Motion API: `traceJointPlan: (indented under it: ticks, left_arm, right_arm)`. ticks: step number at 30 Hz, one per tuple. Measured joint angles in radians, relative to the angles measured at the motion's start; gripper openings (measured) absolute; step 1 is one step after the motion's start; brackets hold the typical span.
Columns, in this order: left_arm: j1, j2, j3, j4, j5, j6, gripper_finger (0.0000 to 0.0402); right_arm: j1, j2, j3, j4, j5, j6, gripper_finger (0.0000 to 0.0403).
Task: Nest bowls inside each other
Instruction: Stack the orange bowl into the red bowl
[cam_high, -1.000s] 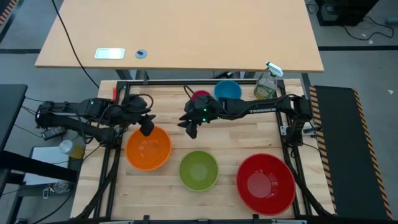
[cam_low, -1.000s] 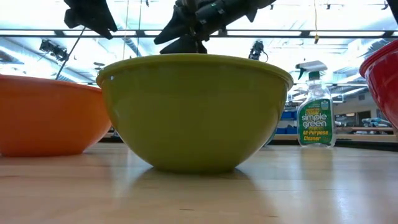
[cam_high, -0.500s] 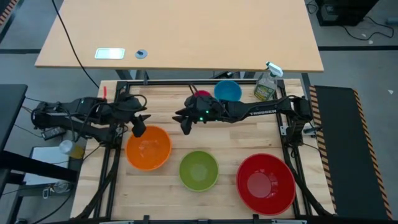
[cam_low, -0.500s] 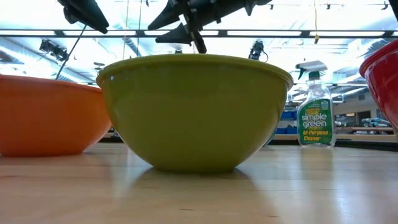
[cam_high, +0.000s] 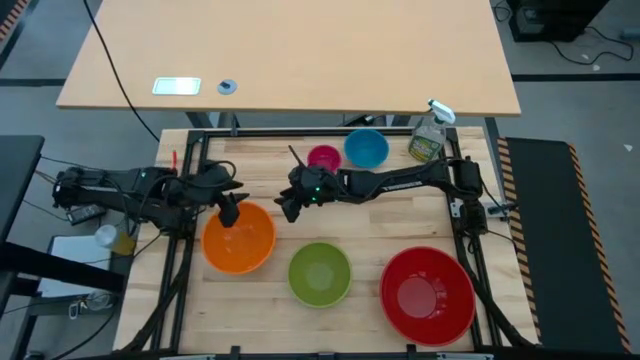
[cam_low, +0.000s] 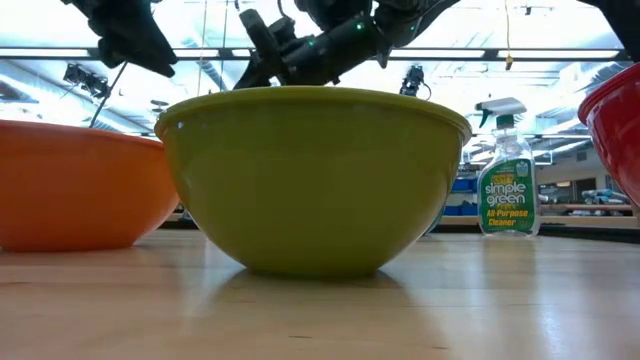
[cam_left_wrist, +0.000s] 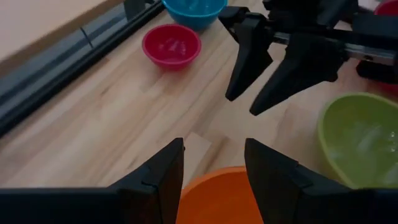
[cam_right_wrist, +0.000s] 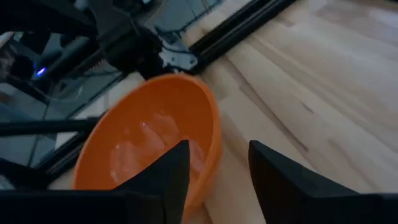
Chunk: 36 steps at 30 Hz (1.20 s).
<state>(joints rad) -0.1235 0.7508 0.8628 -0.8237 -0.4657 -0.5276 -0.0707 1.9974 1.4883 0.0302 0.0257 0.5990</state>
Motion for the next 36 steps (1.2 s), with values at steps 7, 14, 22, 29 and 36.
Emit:
traceJointPlan:
  ticks: [7,14,22,29,36]
  left_arm:
    - [-0.005,0.002,-0.043,0.074,0.000,-0.057,0.0172]
    - [-0.005,-0.013,-0.043,0.086,-0.001,-0.091,0.0172]
    - [-0.005,-0.030,-0.042,0.077,-0.001,-0.090,0.0172]
    - [-0.005,-0.033,-0.042,0.071,0.000,-0.090,0.0172]
    - [-0.005,-0.033,-0.042,0.064,0.016,-0.091,0.0172]
  right_arm:
    - [-0.022,-0.001,0.000,-0.057,-0.046,-0.052,0.0233]
    - [0.004,-0.001,0.024,-0.074,-0.015,-0.088,0.0271]
    - [0.094,0.016,0.086,-0.057,0.101,-0.177,0.0264]
    - [0.103,0.165,0.199,-0.093,0.048,-0.179,0.0264]
    - [0.101,0.306,0.467,-0.353,0.166,-0.225,0.0264]
